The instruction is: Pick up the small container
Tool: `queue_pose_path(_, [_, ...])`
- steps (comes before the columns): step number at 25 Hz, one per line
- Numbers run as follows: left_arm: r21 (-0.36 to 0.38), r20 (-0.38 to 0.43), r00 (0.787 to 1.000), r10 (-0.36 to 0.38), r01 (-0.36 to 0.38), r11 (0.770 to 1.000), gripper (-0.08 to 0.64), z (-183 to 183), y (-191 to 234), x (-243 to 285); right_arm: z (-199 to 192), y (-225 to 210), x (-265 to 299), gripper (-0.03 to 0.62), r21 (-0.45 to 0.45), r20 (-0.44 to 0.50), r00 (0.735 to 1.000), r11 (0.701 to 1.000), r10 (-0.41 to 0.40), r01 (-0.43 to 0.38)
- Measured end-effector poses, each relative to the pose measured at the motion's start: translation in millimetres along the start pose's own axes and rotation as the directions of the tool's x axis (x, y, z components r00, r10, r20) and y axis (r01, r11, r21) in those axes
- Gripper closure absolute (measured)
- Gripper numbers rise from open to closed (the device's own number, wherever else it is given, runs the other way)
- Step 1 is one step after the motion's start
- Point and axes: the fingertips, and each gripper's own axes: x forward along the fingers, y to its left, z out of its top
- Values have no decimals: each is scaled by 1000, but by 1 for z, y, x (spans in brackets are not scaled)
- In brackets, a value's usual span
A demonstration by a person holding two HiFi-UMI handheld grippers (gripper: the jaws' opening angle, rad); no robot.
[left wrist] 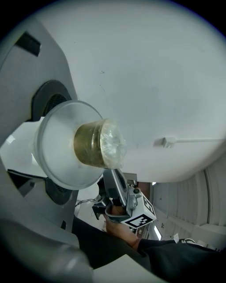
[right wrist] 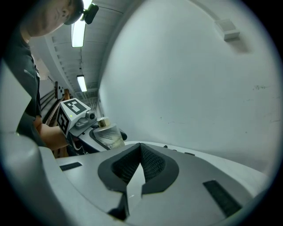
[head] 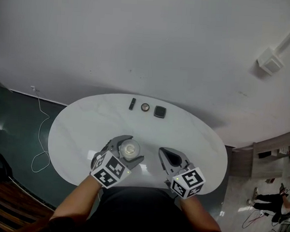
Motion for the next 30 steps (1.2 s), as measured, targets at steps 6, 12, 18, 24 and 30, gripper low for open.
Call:
queue_pose_path(6, [22,31,1000,2,-3,1000,215,19,-9,-11,18,8,-3,597,-37,21,1000,999,15,-15])
queue_pose_path(12, [44,58,998,10,-13,999,215,36,-10,-21,28,7,-5,597,-41,27,999,999,20,-19])
queue_pose_path(18, [70,64,998,9,-14,997,215,46,-12,-26,36,4,-9,598,-35,44,999,999,15,-13])
queue_pose_path(24, [75,56,998,12,-17,997,215,44,-11,-28,34,2,-9,598,-41,45,999,999,10,-8])
queue_pose_path(30, [72,44,999,13,-16,997,215,38,-9,-27,33,1,-7,597,-41,41,999,999,5,-3])
